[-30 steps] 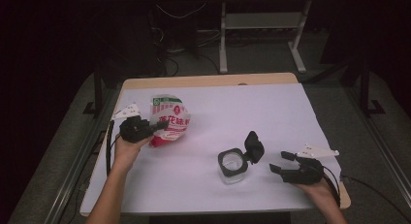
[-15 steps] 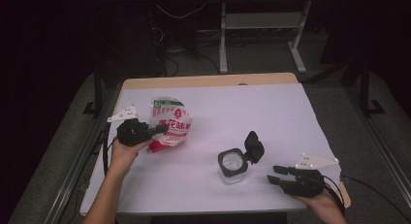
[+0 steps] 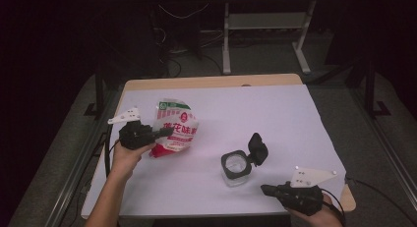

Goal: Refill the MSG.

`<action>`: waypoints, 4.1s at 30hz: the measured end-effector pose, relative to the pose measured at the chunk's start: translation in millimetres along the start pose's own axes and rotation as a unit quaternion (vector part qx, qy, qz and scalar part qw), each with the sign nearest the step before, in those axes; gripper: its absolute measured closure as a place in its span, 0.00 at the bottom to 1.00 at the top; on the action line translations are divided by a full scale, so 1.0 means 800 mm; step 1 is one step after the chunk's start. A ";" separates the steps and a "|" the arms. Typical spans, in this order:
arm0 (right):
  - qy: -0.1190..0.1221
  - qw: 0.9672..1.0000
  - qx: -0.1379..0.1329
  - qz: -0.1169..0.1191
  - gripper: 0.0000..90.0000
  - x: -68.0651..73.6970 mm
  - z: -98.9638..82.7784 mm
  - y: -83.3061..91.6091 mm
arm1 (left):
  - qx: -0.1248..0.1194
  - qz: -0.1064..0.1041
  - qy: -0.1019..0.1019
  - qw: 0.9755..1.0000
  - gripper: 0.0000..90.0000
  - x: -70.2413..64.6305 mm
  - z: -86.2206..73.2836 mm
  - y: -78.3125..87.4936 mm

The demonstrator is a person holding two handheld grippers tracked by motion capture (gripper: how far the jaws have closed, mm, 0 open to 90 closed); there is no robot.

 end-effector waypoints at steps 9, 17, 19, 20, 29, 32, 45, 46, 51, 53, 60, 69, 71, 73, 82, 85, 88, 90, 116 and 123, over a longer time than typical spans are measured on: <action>0.033 0.999 -0.018 -0.005 1.00 0.009 0.059 -0.029 | -0.009 -0.020 -0.001 1.000 1.00 -0.013 0.009 0.007; 0.052 0.998 -0.019 -0.022 1.00 0.009 0.097 -0.066 | -0.007 -0.034 -0.004 0.999 1.00 -0.024 0.016 0.016; 0.057 0.998 -0.015 -0.031 1.00 0.006 0.103 -0.076 | -0.002 -0.040 -0.005 0.999 1.00 -0.030 0.016 0.018; 0.055 0.998 -0.015 -0.035 1.00 0.004 0.106 -0.080 | -0.003 -0.041 -0.003 0.999 1.00 -0.031 0.017 0.019; 0.053 0.997 -0.018 -0.047 1.00 -0.004 0.131 -0.118 | 0.010 -0.065 -0.025 0.998 1.00 -0.063 0.030 0.032; 0.051 0.997 -0.017 -0.048 1.00 -0.005 0.139 -0.130 | 0.015 -0.074 -0.032 0.997 1.00 -0.074 0.033 0.032; 0.040 0.997 -0.015 -0.071 1.00 -0.016 0.157 -0.167 | 0.007 -0.128 -0.046 0.991 1.00 -0.118 0.055 0.043; 0.039 0.996 -0.017 -0.073 1.00 -0.017 0.159 -0.169 | 0.007 -0.132 -0.049 0.990 1.00 -0.120 0.055 0.043; 0.033 0.997 -0.021 -0.073 1.00 -0.017 0.161 -0.175 | 0.005 -0.132 -0.054 0.990 1.00 -0.127 0.062 0.042; 0.032 0.996 -0.025 -0.073 1.00 -0.016 0.161 -0.176 | 0.002 -0.135 -0.052 0.989 1.00 -0.127 0.064 0.041; 0.039 0.996 -0.035 -0.073 1.00 -0.006 0.159 -0.179 | 0.006 -0.141 -0.055 0.988 1.00 -0.133 0.068 0.038; 0.065 0.995 -0.042 -0.067 1.00 0.013 0.152 -0.189 | 0.023 -0.135 -0.052 0.989 1.00 -0.137 0.068 0.031; 0.072 0.994 -0.046 -0.069 1.00 0.016 0.151 -0.191 | 0.027 -0.134 -0.052 0.989 1.00 -0.138 0.068 0.029; 0.077 0.993 -0.047 -0.071 1.00 0.019 0.148 -0.194 | 0.031 -0.137 -0.053 0.989 1.00 -0.139 0.068 0.027; 0.094 0.991 -0.062 -0.070 1.00 0.031 0.144 -0.204 | 0.050 -0.147 -0.044 0.987 1.00 -0.149 0.068 0.014; 0.097 0.991 -0.060 -0.069 1.00 0.037 0.142 -0.207 | 0.062 -0.137 -0.049 0.987 1.00 -0.149 0.068 0.008; 0.103 0.990 -0.057 -0.074 1.00 0.037 0.140 -0.209 | 0.072 -0.131 -0.047 0.988 1.00 -0.148 0.068 0.000; 0.102 0.990 -0.055 -0.077 1.00 0.038 0.137 -0.210 | 0.078 -0.128 -0.045 0.988 1.00 -0.148 0.068 -0.006; 0.107 0.989 -0.059 -0.078 1.00 0.043 0.122 -0.203 | 0.155 -0.111 -0.043 0.981 1.00 -0.161 0.070 -0.055; 0.108 0.989 -0.061 -0.075 1.00 0.049 0.123 -0.201 | 0.177 -0.104 -0.048 0.978 1.00 -0.164 0.071 -0.063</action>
Point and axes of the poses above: each handheld gripper's, and its own axes: y roughly backward along the jaws, z roughly out of its top, x roughly to its left, the point moved 9 cm from there along -y, roughly forward along the jaws, and after that the axes turned 11 degrees about y, right-handed, at the moved point
